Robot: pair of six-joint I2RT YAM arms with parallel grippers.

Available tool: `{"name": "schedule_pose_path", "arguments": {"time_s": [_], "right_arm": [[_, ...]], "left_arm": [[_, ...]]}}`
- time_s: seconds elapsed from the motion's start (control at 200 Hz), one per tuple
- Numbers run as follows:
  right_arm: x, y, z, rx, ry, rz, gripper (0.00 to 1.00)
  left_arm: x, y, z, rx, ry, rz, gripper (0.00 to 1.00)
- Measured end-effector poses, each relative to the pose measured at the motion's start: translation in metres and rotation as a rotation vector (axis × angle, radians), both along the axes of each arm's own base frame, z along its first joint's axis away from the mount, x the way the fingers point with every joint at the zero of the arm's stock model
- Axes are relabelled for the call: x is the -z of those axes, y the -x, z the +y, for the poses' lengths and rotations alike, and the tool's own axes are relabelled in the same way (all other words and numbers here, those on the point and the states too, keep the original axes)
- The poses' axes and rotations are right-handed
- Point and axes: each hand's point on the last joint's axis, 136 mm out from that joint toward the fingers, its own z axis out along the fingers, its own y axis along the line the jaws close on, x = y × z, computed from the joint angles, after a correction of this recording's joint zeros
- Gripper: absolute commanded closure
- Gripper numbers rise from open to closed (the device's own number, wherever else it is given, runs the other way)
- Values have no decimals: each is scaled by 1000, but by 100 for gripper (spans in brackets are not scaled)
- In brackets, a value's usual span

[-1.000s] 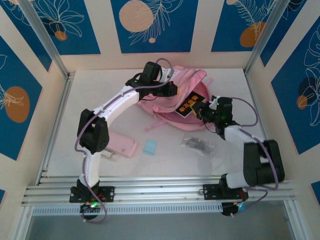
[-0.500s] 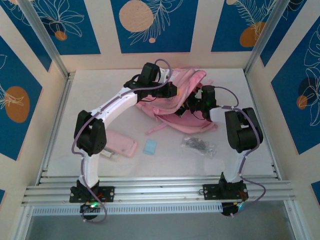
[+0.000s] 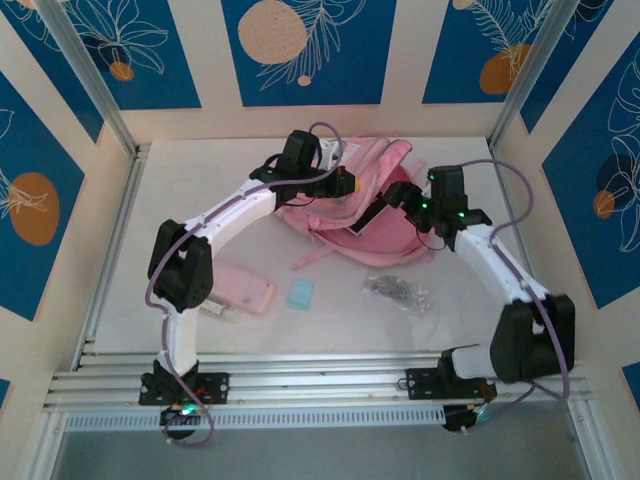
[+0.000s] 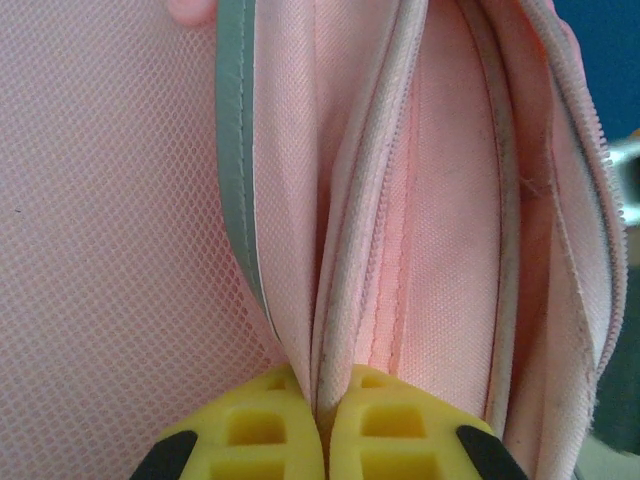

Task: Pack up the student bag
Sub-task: Close the student bag at the top-center of the table.

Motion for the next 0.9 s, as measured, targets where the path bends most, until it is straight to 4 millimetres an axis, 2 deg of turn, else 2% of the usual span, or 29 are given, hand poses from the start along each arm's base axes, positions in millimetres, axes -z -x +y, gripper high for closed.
{"name": "schedule_pose_path", "arguments": {"time_s": [0.035, 0.115, 0.19, 0.22, 0.395, 0.59, 0.655, 0.735, 0.825, 0.9], "right_arm": [[-6, 9, -6, 8, 36, -3, 9], [-17, 26, -18, 15, 103, -8, 1], [-24, 38, -21, 6, 141, -8, 1], [-26, 42, -20, -3, 150, -5, 1], [-28, 54, 6, -95, 174, 14, 1], [-16, 55, 45, -203, 197, 46, 1], [-8, 56, 56, -233, 212, 65, 1], [1, 57, 69, -265, 229, 86, 1], [10, 59, 82, -299, 246, 107, 1], [17, 62, 92, -322, 257, 121, 0]], "left_arm": [[3, -1, 0, -3, -2, -2, 85], [10, -3, 2, -19, -9, -11, 48], [15, -8, 5, -47, -16, -26, 27], [18, -8, 8, -60, -22, -31, 21], [24, -3, 40, -141, -42, -38, 16], [25, 1, 107, -289, -19, -32, 16], [36, 0, 129, -342, -21, -13, 15], [58, 1, 152, -400, -40, 25, 15], [85, 5, 171, -449, -76, 74, 15], [101, 10, 178, -474, -95, 103, 15]]}}
